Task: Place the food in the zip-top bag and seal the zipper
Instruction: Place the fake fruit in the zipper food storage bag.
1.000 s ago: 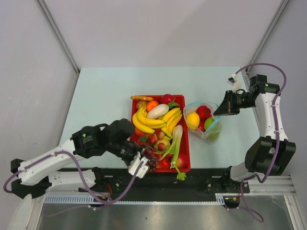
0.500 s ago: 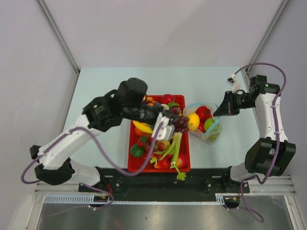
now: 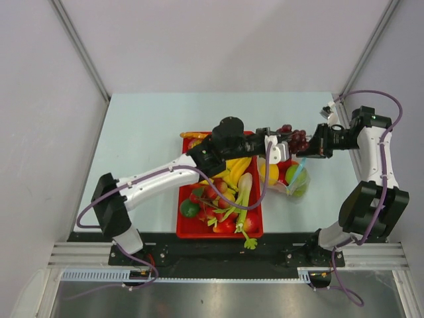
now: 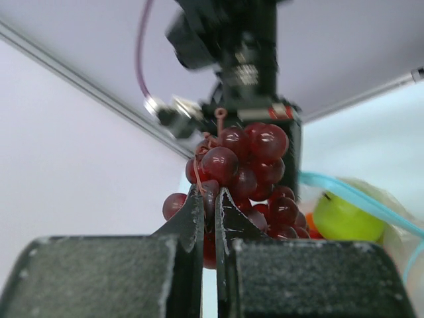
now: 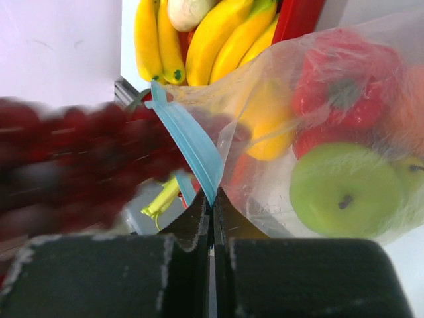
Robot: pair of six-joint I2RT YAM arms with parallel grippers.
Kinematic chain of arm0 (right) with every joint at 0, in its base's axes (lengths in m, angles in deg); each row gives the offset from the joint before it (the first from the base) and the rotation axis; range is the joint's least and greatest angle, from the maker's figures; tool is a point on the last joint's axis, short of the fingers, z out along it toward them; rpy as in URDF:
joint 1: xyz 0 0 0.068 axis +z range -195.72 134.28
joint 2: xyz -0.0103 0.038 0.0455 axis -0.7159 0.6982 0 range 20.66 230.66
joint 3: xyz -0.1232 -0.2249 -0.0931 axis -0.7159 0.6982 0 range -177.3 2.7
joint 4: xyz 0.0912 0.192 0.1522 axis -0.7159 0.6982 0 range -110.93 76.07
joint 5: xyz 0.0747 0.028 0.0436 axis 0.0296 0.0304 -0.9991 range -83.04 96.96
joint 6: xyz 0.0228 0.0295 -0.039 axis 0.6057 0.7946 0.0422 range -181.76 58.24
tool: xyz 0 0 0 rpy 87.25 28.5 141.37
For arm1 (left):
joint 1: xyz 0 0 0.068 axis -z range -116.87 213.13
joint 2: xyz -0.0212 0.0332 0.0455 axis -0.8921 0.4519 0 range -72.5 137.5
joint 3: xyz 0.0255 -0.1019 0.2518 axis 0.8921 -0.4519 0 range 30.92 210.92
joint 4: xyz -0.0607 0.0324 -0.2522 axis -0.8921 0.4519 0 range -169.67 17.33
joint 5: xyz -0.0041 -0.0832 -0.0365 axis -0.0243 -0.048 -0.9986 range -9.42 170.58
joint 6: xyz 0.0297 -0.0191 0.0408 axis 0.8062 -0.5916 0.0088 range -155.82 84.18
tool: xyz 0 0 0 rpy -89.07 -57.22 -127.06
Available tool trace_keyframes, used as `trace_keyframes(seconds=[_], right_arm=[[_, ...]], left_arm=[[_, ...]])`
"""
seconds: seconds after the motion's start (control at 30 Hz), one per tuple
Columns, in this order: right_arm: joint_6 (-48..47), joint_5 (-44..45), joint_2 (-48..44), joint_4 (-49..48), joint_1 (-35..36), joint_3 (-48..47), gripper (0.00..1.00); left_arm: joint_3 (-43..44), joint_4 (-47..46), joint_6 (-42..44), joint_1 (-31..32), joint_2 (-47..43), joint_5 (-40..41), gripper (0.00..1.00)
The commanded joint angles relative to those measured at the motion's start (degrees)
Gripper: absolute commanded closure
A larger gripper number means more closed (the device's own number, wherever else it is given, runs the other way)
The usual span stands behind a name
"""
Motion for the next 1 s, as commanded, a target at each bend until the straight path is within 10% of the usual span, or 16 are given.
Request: trace_keyframes(seconds=[0.0,0.17,0.27,0.37,0.43,0.63,0.77,0.97], right_arm=[[-1.54,-4.73,0.56,2.72,-1.46,-1.68,1.0],[-5.84,-6.32,1.53,5.89,-1.55,-2.12,1.0],[-7.6,-6.41,2.32,6.76,-1.55,-2.64,1.0],[-10.67,-5.53,3.28,8.26,-1.55,-3.26,1.0],[-12.26,-4.65,3.81,9.4,-1.64,-3.26,1.0],[-15.87,-2.8,4.25,10.37,-1.72,-3.26,1.0],[-16.31,-2.72,4.43,10.46,-1.72,-3.26,1.0],[-16.4,-2.63,4.43,10.37,-1.81,-3.26,1.0]], left_arm=[[-6.7,-14.65,-3.72,-0.36,-0.19,1.37,1.0],[-6.19,-6.59,-0.05,-0.18,3.66,-0.29,1.0],[-0.23,5.35,4.09,-0.01,6.04,-1.61,0.71],[6.2,17.93,5.33,-0.27,7.1,-0.92,0.21],[7.87,24.62,6.11,-1.41,6.06,-2.83,0.09],[3.31,38.76,20.41,-7.56,-3.09,-20.41,0.09],[5.68,56.59,34.58,-7.57,-1.96,-22.36,0.33],[8.93,57.6,38.37,-5.99,2.79,-20.51,0.5]])
